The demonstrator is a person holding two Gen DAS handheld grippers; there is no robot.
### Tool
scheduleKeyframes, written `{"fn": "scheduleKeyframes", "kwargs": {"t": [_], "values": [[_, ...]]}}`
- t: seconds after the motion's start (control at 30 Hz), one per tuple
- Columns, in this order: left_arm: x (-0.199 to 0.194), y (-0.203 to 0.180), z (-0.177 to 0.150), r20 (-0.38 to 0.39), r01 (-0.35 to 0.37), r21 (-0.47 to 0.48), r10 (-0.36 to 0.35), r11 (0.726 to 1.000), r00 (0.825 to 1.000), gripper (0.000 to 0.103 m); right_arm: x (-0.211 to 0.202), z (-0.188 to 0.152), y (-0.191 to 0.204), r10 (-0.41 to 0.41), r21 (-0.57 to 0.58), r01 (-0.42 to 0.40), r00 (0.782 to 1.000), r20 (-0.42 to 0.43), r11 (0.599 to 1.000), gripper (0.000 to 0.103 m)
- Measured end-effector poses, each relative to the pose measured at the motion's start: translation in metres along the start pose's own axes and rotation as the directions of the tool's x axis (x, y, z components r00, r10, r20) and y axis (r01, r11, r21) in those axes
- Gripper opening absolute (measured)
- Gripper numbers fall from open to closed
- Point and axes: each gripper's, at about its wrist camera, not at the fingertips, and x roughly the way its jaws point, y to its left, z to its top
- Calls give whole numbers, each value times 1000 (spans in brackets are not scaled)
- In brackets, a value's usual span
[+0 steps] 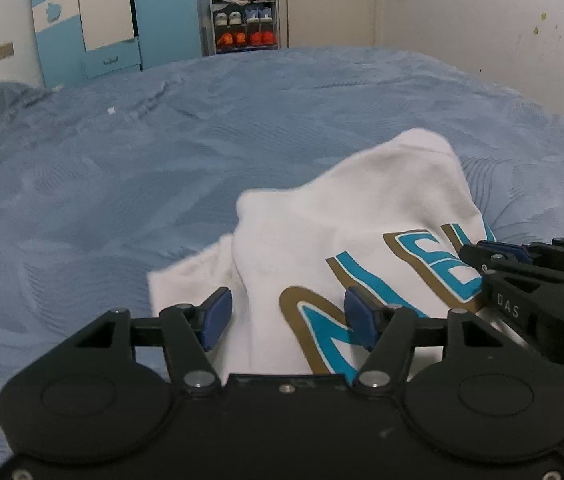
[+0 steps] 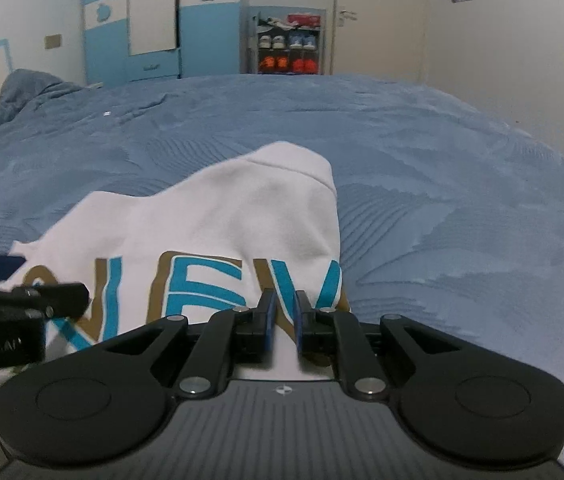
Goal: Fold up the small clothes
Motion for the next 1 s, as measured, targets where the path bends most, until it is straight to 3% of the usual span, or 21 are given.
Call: {"fn": "scheduleKeyframes", "kwargs": {"t": [0.07,0.1,0.13,0.2,0.3,0.43,0.6,0.77,1.0], "values": [[-24,-3,9,38,-33,49,31,998,999,63,-27,11,-9,48,7,-48,999,7,999,31],[-34,-3,13,56,-50,69,46,996,997,63,-37,14,-13,53,17,-53,998,18,998,49],[-44,-3,18,68,-63,79,58,995,996,63,-52,19,-18,37,28,-37,999,32,999,55],[-64,3,28,68,-54,60,50,997,996,63,-76,25,-25,16,29,-18,998,61,999,56],[-93,10,35,90,-50,30,47,998,995,64,-105,32,-34,14,39,-17,998,62,999,76],[-118,18,33,69,-56,17,55,998,996,64,-127,33,-44,59,46,-62,997,53,997,93],[-130,29,17,7,-41,-9,41,999,999,64,-131,28,-45,69,68,-68,998,-6,995,93],[-113,42,-5,-64,-9,-82,4,997,998,64,-115,13,-41,91,105,-83,993,-74,991,93],[-80,46,-26,-129,36,-156,-56,987,990,64,-90,-7,-29,80,66,-72,989,-128,995,93]]}}
